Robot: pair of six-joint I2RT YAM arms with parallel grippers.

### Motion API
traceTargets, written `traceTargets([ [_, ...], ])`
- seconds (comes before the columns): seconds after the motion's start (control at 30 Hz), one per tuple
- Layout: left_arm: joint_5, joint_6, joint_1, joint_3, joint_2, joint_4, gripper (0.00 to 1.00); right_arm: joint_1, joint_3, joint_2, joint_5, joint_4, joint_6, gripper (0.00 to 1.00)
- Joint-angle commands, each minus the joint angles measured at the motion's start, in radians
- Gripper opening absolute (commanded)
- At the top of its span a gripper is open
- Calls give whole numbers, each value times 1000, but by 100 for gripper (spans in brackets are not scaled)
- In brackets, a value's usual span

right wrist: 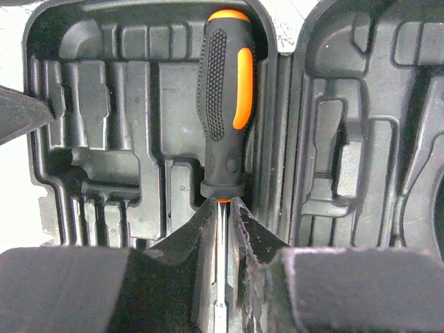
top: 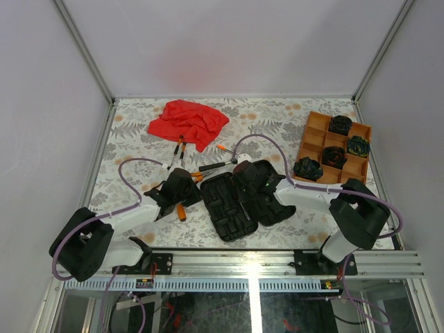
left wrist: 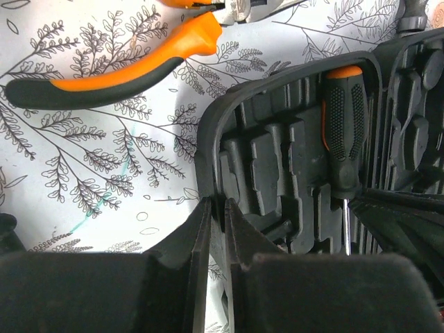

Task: Sort the tools into containers
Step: Adjust the screwdriver in the storage box.

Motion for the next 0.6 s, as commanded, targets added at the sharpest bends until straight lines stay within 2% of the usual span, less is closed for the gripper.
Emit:
traceTargets([
  [0.0, 6, 40, -1, 13, 15, -18, 0, 0, 64, 36, 71, 47, -24, 19],
  [0.33, -4, 66, -1, 28, 21, -36, 0, 0, 48, -4, 55, 68, -41, 20],
  [0.57, -28, 70, 1, 37, 23, -56, 0, -1, 1, -103, 61, 70, -50, 33],
])
